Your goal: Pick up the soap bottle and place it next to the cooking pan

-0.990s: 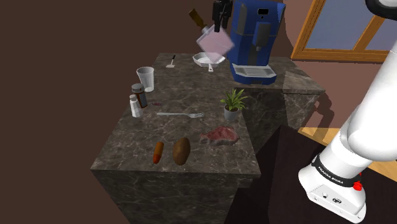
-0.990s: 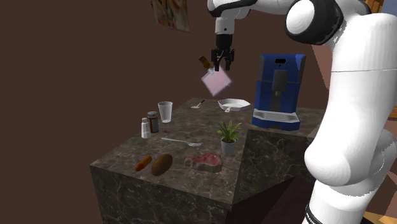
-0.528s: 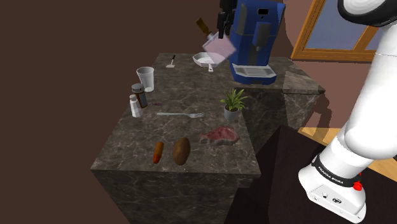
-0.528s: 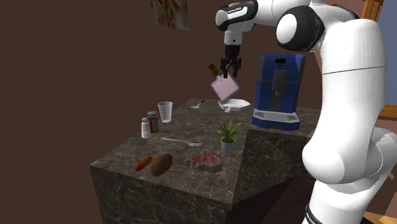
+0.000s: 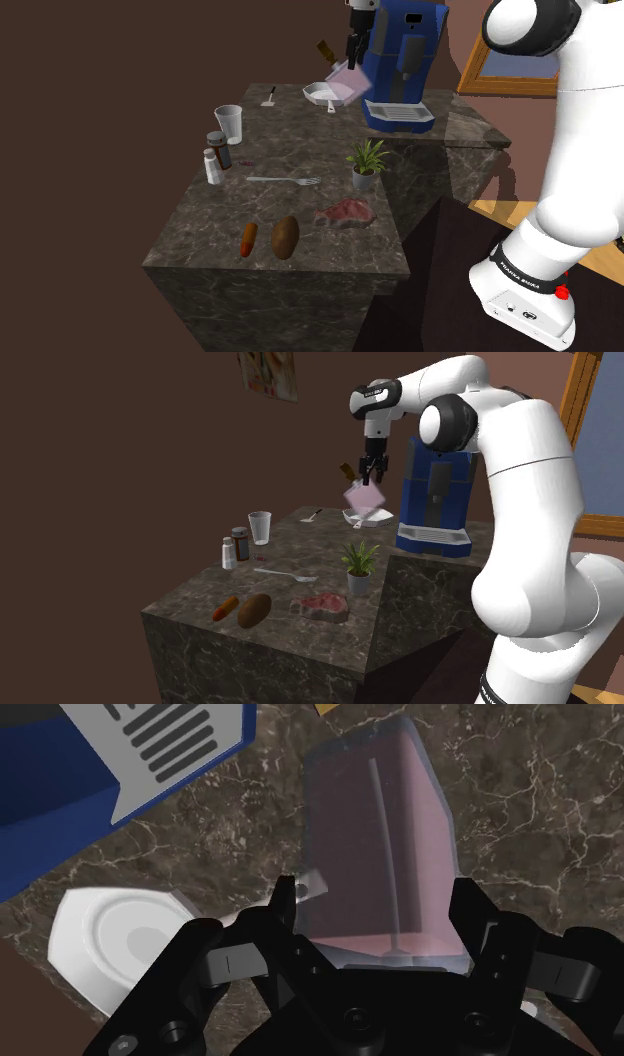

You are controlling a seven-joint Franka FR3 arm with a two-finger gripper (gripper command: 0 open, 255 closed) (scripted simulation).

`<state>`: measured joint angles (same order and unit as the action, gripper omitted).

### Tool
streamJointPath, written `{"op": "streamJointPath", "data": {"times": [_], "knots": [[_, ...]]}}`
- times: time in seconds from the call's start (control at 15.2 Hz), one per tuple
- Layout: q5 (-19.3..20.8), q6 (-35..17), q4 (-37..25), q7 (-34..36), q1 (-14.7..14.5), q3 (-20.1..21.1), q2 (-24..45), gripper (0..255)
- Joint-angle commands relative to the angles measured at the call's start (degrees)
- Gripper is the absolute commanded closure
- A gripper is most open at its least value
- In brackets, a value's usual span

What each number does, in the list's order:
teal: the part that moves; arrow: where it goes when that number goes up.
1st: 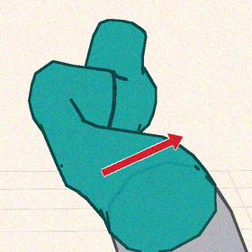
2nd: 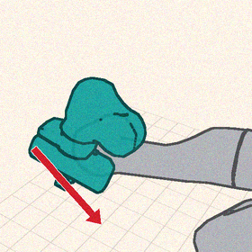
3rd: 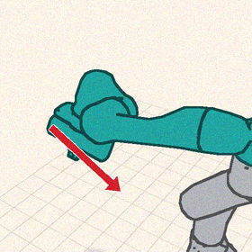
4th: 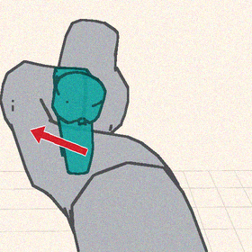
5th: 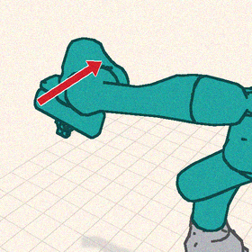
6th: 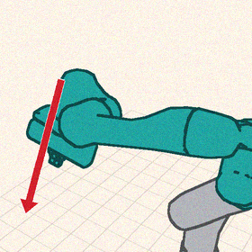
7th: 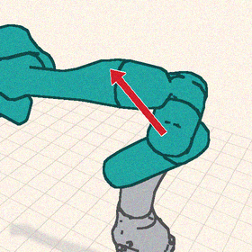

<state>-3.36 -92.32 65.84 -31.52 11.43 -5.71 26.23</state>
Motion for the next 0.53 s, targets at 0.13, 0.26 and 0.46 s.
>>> {"op": "streamJointPath", "data": {"times": [0.13, 0.26, 0.46], "knots": [[-1.04, 1.35, -9.46, -3.31, 3.28, -0.56, 8.15, 255], [-1.13, 0.65, -9.61, -3.7, 3.65, -0.57, 9.01, 255], [-1.08, -2.24, -5.85, -3.79, 3.45, -0.6, 8.14, 255]]}}
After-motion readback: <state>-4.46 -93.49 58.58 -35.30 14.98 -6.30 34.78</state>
